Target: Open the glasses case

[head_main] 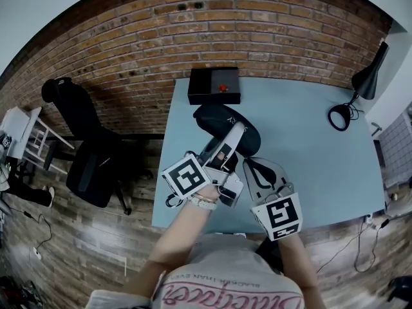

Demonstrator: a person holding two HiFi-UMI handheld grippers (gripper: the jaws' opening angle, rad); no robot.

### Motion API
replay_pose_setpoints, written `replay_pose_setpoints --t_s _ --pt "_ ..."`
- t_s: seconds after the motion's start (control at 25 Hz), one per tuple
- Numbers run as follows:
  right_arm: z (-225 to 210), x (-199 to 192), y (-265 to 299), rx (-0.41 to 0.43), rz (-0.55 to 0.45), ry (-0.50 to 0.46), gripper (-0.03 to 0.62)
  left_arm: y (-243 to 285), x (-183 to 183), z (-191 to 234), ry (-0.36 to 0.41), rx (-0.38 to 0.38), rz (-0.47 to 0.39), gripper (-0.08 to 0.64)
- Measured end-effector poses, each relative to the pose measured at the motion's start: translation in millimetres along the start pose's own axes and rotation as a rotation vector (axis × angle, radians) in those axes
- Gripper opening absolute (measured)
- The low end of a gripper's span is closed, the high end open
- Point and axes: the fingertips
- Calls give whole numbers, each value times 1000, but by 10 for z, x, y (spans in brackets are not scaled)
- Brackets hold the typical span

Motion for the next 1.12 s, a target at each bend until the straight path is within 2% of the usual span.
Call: replay_pose_setpoints --t_s 0.2,0.32,0.52,0.88,1.12 --pt "-95 -27 -29 -19 14 0 17 7 48 -31 54 -16 26 244" --pt "-181 -41 -39 -33 22 -4 17 7 63 -65 54 -43 43 242" --pt "-332 -83 -35 -58 26 -23 17 40 38 -169 123 -88 120 239" --pt "-535 -79 -7 -65 22 -59 17 49 -108 -236 130 -146 232 238" --pt "-571 -31 10 -26 5 -78 17 47 -172 -272 138 -185 301 238"
Point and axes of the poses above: the fingertips, and each gripper's own axes: y forward along the fingers, z to its left, x out of its top, and after that the axes turned 12 degrees about -x, right-handed
